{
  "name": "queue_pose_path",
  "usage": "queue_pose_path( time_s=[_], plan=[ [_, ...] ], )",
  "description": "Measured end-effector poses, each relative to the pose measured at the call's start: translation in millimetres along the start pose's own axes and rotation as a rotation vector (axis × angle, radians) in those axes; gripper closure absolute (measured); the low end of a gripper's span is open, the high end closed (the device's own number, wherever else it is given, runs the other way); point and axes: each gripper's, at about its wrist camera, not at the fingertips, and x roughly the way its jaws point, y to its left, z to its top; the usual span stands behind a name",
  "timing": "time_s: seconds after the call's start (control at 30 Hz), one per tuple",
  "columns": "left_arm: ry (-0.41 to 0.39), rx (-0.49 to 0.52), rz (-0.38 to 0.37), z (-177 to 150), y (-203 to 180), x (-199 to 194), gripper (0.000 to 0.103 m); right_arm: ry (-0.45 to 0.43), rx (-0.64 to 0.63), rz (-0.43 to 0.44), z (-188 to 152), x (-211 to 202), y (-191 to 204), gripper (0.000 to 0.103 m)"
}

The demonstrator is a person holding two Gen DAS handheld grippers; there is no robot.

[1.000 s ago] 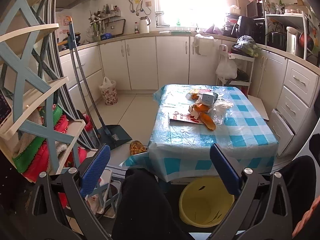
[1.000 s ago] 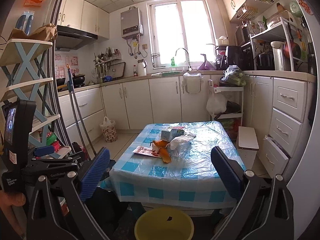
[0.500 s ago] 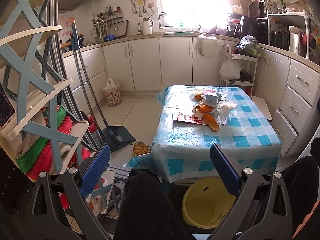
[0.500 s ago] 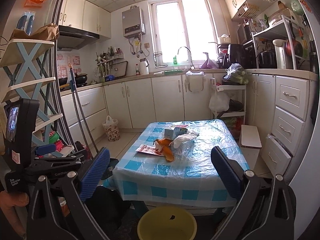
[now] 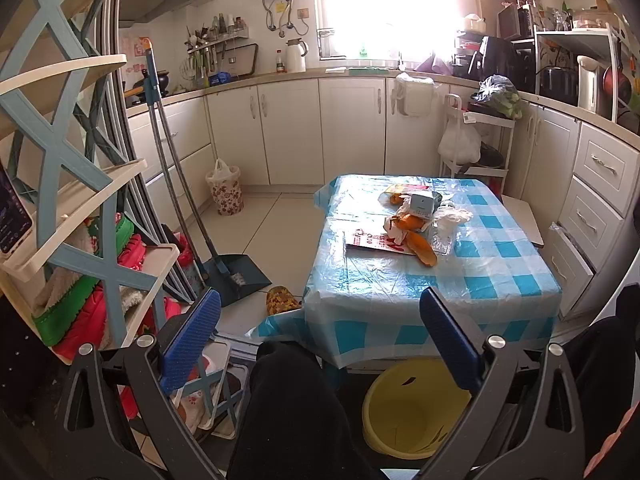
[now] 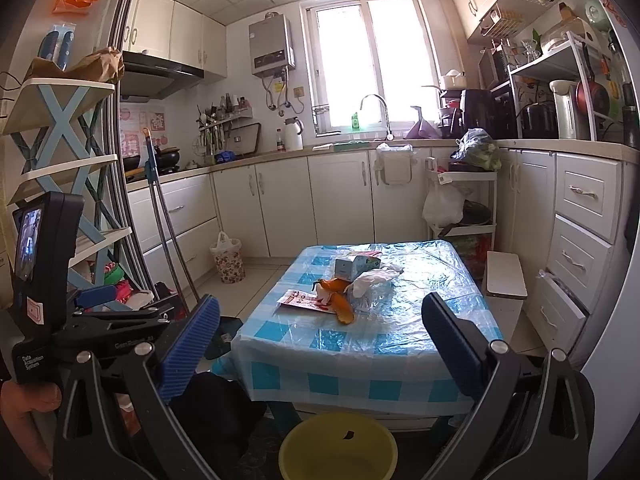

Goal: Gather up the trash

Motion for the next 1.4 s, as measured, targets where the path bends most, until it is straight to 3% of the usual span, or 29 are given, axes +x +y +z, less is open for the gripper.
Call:
queue_pose_path(
  time_s=[0.83,1.13,1.4],
  plan=[
    [0.016,-0.013,-0.026,4,-4,6,0.006,-0.025,0.020,0.019,6,1,1,0.006],
    [0.116,-0.046,-0.042,3,0,66,0.006,0.086,0.013,0.008,-4,49,-14,0.006],
    [0.161,-0.032,-0.089,18,-31,133,0.006,0.173,0.062,0.007,-9,108,-53,0.006]
  ],
)
